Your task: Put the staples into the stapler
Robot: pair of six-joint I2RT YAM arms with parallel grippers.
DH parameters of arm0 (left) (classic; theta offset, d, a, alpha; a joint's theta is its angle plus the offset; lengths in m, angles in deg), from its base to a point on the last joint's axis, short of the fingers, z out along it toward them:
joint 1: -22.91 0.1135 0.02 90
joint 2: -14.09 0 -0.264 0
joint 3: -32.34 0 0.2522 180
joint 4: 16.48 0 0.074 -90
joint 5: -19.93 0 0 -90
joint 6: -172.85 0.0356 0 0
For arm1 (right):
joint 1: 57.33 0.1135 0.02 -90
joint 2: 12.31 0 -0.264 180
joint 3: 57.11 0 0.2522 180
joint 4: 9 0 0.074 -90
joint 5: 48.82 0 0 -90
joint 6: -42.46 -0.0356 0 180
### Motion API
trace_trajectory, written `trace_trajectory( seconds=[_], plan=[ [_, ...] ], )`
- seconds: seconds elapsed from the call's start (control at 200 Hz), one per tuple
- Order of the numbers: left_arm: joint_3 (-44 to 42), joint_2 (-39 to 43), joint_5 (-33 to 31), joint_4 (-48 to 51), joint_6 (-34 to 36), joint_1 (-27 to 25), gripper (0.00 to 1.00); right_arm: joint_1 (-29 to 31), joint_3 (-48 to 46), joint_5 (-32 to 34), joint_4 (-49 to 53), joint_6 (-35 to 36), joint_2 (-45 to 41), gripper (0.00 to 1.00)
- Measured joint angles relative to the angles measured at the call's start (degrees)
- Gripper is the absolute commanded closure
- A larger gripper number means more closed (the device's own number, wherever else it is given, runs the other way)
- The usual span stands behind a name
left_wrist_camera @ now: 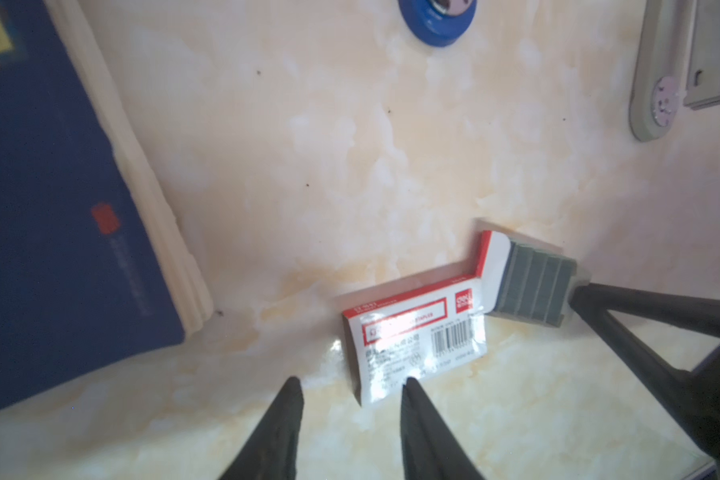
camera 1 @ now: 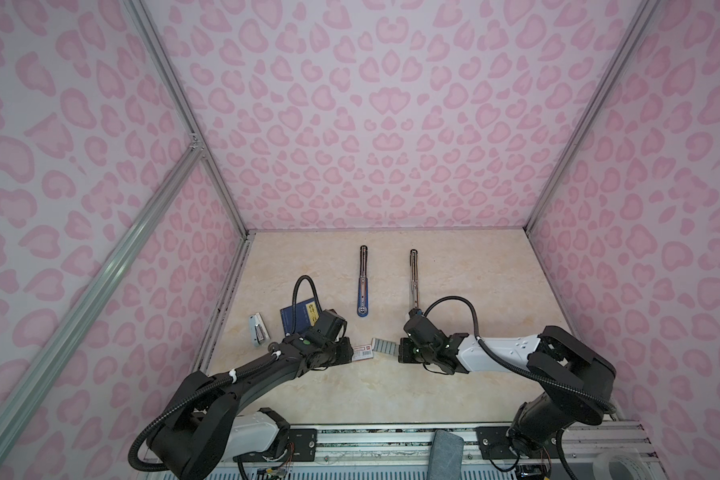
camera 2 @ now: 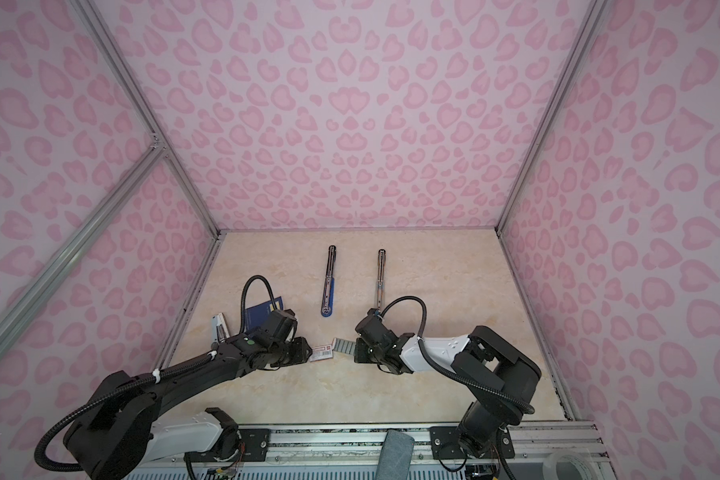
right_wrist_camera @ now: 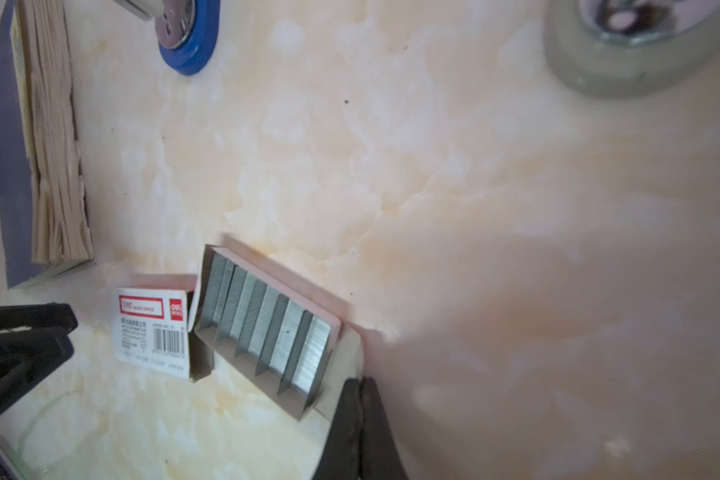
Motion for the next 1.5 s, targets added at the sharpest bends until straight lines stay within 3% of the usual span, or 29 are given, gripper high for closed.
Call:
trace_trajectory(
  seconds=[0.225,0.325,0.51,0.695,0.77,0.915,0.965,1.145,1.5],
  plan=[
    [4.22,-0.37,0.98,0.87,0.48,-2.80,0.57,0.02,-2.05,0.35,0.55,-0.02,-2.75,0.83],
    [7.15,-2.36,1.53,0.92,0.66,-5.29,0.57,0.02,-2.93,0.79,0.57,0.11,-3.72,0.96],
    [12.24,-7.58,1.99,0.96,1.09,-9.25,0.58,-0.02,-4.26,1.01,0.39,0.11,-4.20,0.99],
    [16.55,-12.96,2.67,0.92,1.53,-12.85,0.59,-0.35,-5.62,0.74,-1.31,-0.02,-4.81,0.81],
    [17.90,-14.86,3.06,0.94,1.81,-13.94,0.61,-0.46,-6.71,0.72,-2.27,-0.02,-6.27,0.79],
    [19.85,-18.01,3.06,1.07,1.95,-15.19,0.63,-0.96,-8.52,0.72,-2.43,-0.09,-10.32,0.79],
    [20.57,-19.12,3.06,1.07,1.92,-15.54,0.70,-1.14,-9.05,0.74,-2.40,-0.11,-11.89,0.80],
    [23.78,-23.58,3.08,1.25,2.29,-16.76,0.76,-1.88,-11.56,1.64,-2.12,-0.09,-16.81,0.82],
    [28.13,-30.27,3.02,2.84,3.43,-18.03,0.79,-4.52,-16.41,3.10,-0.66,-0.39,-24.00,0.83]
  ],
)
